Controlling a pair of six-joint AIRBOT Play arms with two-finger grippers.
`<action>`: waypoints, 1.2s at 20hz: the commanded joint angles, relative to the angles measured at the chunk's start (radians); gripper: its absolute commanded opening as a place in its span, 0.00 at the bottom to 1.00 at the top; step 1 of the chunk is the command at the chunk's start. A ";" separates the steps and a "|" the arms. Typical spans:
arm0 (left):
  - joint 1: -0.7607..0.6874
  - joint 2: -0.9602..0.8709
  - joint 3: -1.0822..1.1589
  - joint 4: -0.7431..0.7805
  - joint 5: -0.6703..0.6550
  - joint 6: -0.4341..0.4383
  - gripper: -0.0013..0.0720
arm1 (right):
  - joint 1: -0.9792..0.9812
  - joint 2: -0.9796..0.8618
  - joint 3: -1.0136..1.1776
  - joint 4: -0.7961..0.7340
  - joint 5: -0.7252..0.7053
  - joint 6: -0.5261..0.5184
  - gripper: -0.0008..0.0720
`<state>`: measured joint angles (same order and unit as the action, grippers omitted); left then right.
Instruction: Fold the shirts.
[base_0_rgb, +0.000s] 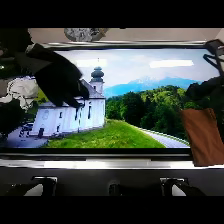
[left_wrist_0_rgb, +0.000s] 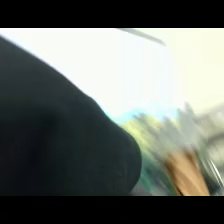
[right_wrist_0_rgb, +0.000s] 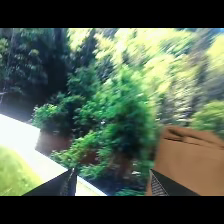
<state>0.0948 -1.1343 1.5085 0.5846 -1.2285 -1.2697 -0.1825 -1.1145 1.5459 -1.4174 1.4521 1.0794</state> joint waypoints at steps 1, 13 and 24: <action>-0.202 0.149 -0.020 -0.015 -0.090 0.031 0.06 | 0.000 0.155 0.001 -0.025 0.033 -0.029 0.76; -0.618 -0.174 -0.433 0.588 -0.134 -0.096 0.97 | 0.000 0.057 -0.151 -0.034 0.182 -0.029 0.73; -0.259 0.151 -0.443 0.826 -0.290 -0.182 0.98 | 0.069 -0.232 -0.377 0.343 0.083 -0.129 0.79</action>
<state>-0.2276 -1.1015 1.2037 1.4128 -1.5234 -1.4261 -0.1558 -1.2961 1.2701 -1.1580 1.5734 0.9958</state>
